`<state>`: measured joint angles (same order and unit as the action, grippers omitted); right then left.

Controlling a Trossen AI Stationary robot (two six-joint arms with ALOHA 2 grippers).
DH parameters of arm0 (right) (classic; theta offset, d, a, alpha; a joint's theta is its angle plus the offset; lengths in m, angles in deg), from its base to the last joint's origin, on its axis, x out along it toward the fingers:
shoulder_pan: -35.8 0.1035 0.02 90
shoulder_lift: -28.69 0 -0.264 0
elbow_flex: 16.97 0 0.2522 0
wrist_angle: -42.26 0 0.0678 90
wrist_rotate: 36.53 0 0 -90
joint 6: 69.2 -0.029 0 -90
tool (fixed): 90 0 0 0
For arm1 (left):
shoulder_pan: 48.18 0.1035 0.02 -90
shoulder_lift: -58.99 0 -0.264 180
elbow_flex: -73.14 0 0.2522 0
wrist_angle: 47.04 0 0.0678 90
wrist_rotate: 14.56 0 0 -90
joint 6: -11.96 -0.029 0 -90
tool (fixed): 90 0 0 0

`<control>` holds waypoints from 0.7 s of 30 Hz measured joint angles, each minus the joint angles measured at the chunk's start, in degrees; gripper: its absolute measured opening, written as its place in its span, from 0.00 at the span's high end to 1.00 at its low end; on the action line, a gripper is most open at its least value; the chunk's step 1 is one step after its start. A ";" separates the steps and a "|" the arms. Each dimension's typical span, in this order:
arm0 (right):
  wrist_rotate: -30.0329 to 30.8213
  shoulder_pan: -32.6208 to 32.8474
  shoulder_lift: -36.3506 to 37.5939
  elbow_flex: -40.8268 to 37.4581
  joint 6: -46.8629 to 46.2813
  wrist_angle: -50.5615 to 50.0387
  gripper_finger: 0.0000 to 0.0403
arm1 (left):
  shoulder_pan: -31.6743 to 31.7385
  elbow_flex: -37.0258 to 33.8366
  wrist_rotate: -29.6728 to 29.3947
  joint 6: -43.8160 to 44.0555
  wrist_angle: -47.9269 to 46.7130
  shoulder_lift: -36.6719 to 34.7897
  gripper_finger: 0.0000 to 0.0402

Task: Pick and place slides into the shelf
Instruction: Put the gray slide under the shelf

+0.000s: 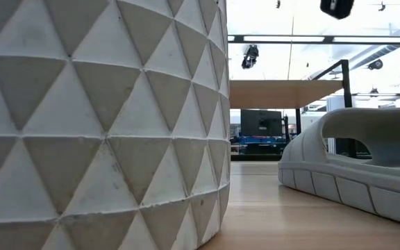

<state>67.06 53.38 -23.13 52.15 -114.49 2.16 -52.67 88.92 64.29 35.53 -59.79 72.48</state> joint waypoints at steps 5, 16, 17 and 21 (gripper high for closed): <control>1.93 7.19 -10.99 14.16 -12.14 -27.94 0.98 | -0.02 0.00 0.02 -0.01 0.00 0.00 1.00; 4.66 28.06 -34.05 32.15 -41.96 -53.64 0.98 | 0.00 0.00 0.00 -7.57 0.00 0.00 1.00; 4.64 29.84 -36.38 33.77 -44.26 -54.76 0.98 | -0.01 0.00 0.00 -7.73 0.00 0.00 1.00; 3.30 35.06 -47.26 40.37 -51.09 -60.25 0.98 | -0.01 0.00 0.00 -7.58 0.00 0.00 1.00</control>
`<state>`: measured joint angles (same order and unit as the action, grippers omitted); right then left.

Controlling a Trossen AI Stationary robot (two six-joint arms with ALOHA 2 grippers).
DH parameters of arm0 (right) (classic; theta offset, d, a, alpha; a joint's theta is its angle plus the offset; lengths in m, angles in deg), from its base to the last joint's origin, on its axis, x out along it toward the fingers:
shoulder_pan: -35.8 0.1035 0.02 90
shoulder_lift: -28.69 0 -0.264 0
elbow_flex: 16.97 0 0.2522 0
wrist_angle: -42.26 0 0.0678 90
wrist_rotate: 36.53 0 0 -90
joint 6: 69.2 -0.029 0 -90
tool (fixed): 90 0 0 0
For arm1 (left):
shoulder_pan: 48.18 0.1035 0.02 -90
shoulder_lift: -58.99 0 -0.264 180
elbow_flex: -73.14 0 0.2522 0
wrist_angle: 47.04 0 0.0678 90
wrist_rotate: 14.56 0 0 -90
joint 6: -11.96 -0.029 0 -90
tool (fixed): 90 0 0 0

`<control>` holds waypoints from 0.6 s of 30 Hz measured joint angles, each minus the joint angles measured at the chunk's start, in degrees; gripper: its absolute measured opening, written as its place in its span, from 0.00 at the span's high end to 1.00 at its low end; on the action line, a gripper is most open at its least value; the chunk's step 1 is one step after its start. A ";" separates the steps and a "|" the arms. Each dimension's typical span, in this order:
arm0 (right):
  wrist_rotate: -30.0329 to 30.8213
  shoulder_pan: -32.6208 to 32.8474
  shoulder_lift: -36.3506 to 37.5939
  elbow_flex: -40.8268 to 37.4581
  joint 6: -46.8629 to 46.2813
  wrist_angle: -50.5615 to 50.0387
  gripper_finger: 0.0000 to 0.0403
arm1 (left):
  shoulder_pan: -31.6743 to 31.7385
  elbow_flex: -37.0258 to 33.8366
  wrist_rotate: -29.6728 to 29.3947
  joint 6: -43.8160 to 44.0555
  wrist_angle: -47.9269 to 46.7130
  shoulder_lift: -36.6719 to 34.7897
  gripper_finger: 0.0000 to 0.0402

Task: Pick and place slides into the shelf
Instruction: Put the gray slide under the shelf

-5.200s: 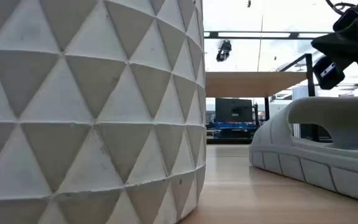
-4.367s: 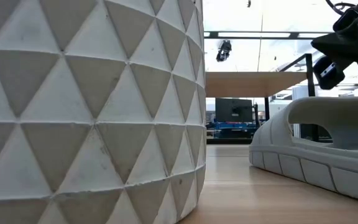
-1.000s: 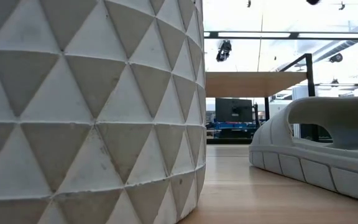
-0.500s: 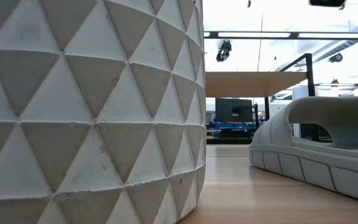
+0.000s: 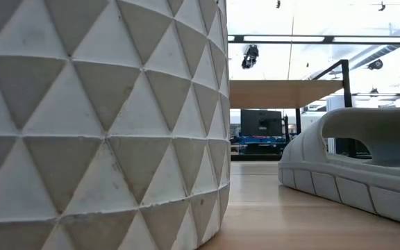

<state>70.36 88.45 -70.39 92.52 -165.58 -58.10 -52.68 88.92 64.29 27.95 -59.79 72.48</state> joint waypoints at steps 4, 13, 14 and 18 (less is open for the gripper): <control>-3.28 1.94 -10.26 3.44 -1.38 -3.43 0.98 | 0.00 -0.02 0.00 0.15 0.21 0.00 1.00; -2.76 3.77 -20.87 8.27 -11.49 -3.46 0.96 | 0.00 -0.02 0.00 0.11 3.62 0.09 1.00; -4.14 3.84 -21.18 8.18 -11.62 -3.44 0.95 | 0.00 -0.02 0.00 0.12 3.98 0.07 1.00; -7.99 3.81 -21.41 6.68 -11.37 -3.26 0.85 | -0.01 -0.02 0.00 0.12 4.72 0.07 1.00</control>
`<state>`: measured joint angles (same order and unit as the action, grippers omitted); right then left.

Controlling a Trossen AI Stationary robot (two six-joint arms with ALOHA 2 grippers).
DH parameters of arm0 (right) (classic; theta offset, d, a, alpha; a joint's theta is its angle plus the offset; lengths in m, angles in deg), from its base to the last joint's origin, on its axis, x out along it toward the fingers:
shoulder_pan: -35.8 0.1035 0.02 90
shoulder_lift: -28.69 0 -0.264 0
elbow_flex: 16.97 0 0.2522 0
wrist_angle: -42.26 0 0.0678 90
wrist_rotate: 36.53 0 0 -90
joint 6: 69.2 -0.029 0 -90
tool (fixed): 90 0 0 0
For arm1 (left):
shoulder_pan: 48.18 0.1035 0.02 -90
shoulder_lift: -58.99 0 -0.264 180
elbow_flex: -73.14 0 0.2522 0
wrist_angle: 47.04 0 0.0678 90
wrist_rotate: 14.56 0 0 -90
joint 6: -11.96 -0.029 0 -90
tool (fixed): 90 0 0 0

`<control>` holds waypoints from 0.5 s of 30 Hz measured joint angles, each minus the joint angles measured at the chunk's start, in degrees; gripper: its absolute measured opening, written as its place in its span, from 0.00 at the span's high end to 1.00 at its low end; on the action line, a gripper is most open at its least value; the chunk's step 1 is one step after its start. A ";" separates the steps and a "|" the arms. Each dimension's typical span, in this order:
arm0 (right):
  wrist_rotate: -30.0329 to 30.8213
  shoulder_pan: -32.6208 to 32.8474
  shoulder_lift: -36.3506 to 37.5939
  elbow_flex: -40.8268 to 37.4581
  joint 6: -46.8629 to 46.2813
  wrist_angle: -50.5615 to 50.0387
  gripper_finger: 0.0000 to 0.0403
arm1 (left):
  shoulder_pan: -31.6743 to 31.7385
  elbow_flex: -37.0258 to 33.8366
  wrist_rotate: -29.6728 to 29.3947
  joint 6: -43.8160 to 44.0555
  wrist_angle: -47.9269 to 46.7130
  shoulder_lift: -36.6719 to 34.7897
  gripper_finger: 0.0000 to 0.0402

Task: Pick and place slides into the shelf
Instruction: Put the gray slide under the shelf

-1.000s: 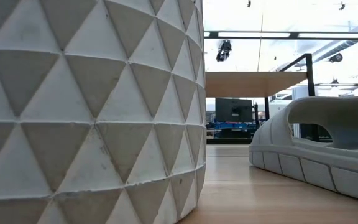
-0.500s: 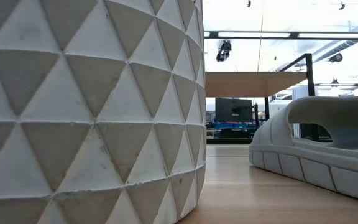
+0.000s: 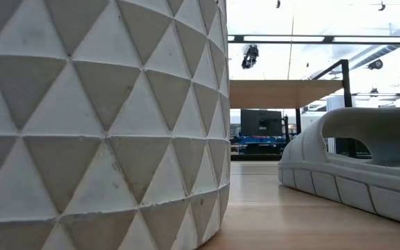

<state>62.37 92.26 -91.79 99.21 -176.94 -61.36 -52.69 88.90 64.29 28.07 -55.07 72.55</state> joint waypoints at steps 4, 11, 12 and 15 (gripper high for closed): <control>1.81 -0.27 0.06 -0.95 3.15 0.05 0.70 | 0.00 0.00 0.00 -0.01 -0.17 0.09 1.00; 5.71 -0.49 -0.87 -4.29 14.09 0.36 0.52 | 0.02 0.00 0.00 -0.01 -0.17 0.09 1.00; 6.25 -0.57 -1.22 -4.77 15.65 0.27 0.51 | 0.00 0.00 0.00 -0.01 -0.17 0.09 1.00; 6.55 -1.04 -2.04 -6.25 18.76 0.31 0.50 | 0.01 0.00 -0.01 -0.01 -0.16 0.07 1.00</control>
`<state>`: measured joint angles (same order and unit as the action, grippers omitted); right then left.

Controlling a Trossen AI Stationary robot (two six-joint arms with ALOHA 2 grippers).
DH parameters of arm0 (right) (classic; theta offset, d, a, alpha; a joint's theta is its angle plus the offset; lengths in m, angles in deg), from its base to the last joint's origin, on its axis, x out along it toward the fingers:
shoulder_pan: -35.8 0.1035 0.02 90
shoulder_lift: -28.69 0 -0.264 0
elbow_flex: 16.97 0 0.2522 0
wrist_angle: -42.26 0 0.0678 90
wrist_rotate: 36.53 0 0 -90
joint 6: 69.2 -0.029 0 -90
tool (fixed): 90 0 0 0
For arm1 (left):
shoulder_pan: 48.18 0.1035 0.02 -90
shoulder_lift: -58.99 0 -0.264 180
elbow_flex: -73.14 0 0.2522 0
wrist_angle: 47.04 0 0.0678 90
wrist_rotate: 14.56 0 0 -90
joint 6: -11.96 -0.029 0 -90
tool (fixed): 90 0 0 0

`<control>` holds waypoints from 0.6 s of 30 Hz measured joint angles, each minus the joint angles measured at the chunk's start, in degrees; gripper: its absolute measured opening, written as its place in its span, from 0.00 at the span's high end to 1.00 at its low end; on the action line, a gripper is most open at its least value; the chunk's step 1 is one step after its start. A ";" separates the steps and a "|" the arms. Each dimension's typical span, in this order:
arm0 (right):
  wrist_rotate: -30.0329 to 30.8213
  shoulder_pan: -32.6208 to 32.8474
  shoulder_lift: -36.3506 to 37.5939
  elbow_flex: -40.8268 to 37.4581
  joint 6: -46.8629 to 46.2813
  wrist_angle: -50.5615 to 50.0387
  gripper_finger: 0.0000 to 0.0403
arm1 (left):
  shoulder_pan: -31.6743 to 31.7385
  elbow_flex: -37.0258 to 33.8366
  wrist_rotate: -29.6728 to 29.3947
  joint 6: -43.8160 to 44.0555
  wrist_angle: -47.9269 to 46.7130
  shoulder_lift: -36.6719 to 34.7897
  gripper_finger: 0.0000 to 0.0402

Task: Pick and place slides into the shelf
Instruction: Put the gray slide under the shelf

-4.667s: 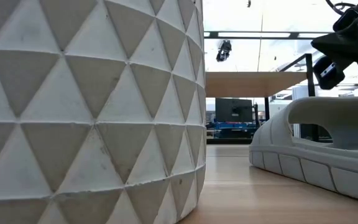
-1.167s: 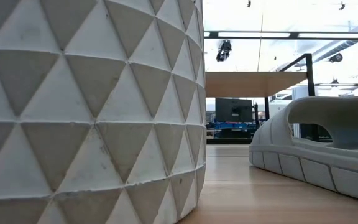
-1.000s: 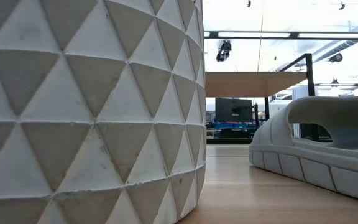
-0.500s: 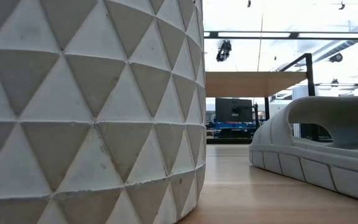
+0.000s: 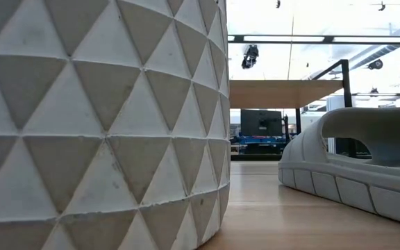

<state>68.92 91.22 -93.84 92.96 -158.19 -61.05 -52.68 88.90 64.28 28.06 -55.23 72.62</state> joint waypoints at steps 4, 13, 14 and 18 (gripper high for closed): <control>2.70 -1.04 -0.27 -1.01 2.07 0.01 0.54 | -0.01 0.00 0.01 0.00 0.00 -0.01 1.00; 5.32 -3.69 -0.19 -5.25 6.16 3.53 0.62 | 0.00 -0.02 0.01 0.00 -0.01 0.00 1.00; 5.48 -3.86 -0.20 -5.51 6.94 3.60 0.62 | 0.00 0.00 0.01 0.00 -0.01 0.00 1.00; 5.84 -4.26 -0.21 -7.78 8.60 3.61 0.64 | 0.01 -0.02 0.01 0.00 -0.01 -0.02 1.00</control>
<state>74.77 86.95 -94.04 85.18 -149.59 -57.44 -52.67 88.88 64.29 28.06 -55.24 72.59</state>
